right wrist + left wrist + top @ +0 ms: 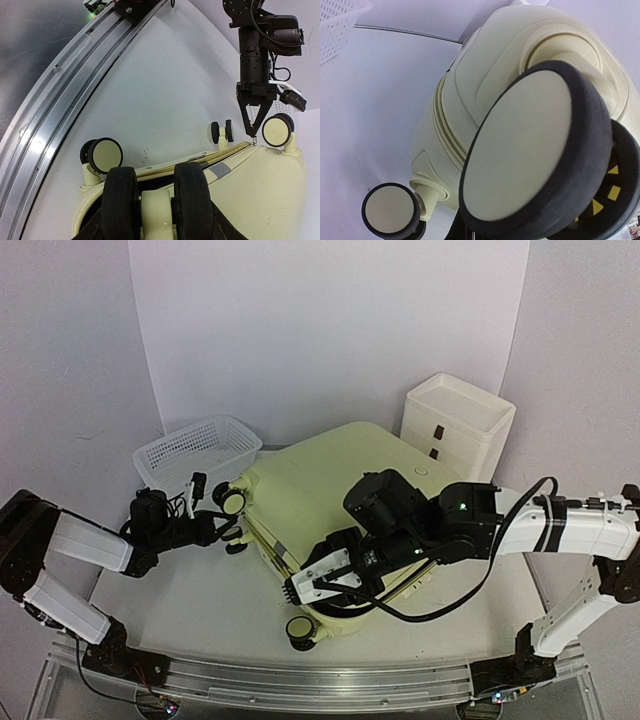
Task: Open, take out, and arrange the luggage
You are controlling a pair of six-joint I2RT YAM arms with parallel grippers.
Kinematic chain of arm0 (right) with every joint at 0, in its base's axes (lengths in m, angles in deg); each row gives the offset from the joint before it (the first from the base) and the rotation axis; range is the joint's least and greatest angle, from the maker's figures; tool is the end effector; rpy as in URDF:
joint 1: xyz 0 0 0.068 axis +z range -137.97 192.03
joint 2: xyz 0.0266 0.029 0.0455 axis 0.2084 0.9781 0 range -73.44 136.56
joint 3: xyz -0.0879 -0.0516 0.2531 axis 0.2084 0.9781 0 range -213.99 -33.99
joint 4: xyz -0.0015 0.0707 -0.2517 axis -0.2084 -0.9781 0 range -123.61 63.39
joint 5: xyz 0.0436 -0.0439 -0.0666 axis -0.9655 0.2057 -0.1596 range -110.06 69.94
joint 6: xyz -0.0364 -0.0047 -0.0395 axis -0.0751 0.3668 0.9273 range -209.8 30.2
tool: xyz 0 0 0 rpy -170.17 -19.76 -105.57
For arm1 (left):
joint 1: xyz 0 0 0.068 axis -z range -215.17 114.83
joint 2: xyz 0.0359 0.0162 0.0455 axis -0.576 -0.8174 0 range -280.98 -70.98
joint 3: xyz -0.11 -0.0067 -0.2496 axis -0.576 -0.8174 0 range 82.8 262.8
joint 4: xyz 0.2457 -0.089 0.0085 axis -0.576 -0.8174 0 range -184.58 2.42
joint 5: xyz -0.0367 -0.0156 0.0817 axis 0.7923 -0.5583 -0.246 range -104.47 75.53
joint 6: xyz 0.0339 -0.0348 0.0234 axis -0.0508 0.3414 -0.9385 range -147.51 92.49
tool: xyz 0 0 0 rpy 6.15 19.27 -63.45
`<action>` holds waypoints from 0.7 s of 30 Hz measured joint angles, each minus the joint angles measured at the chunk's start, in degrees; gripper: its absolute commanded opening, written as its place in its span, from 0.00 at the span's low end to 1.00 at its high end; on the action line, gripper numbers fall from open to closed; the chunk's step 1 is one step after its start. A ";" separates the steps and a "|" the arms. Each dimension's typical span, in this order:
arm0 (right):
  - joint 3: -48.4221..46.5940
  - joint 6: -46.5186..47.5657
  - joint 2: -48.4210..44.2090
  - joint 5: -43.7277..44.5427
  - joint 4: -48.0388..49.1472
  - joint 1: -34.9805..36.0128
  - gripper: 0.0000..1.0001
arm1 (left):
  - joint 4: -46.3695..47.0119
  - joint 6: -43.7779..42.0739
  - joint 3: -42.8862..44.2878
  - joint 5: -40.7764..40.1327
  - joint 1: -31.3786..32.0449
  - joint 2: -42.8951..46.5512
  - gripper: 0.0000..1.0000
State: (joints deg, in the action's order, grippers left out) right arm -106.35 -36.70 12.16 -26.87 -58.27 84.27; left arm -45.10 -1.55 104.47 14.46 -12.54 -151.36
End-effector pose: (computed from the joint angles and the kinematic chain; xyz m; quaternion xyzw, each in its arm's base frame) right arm 0.0963 0.3151 0.3018 -0.8295 0.4030 0.1177 0.3684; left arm 0.2290 -0.1142 0.1661 0.1274 0.7785 -0.4212 0.4475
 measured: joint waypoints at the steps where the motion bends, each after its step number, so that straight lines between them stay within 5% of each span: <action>1: 0.00 -0.02 -0.11 0.00 -0.07 0.00 0.00 | 1.70 -0.55 0.02 1.29 -0.74 -1.20 0.00; 6: -0.02 -0.44 -0.94 0.00 -0.24 -0.13 0.00 | 10.71 0.55 1.57 8.79 -4.85 -9.01 0.00; 13: -2.25 -1.95 -1.86 -0.98 -2.16 -0.66 0.00 | 30.21 12.83 11.37 24.96 -10.27 -28.61 0.00; 21: -6.45 -3.72 -1.66 -1.55 -6.27 -1.49 0.00 | 32.57 21.14 22.69 33.31 -10.43 -36.52 0.00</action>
State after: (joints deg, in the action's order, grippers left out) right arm -112.79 -40.42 10.50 -28.42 -64.54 82.79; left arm -12.54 19.58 127.16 47.77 -22.97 -187.88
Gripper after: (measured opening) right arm 0.495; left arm 0.014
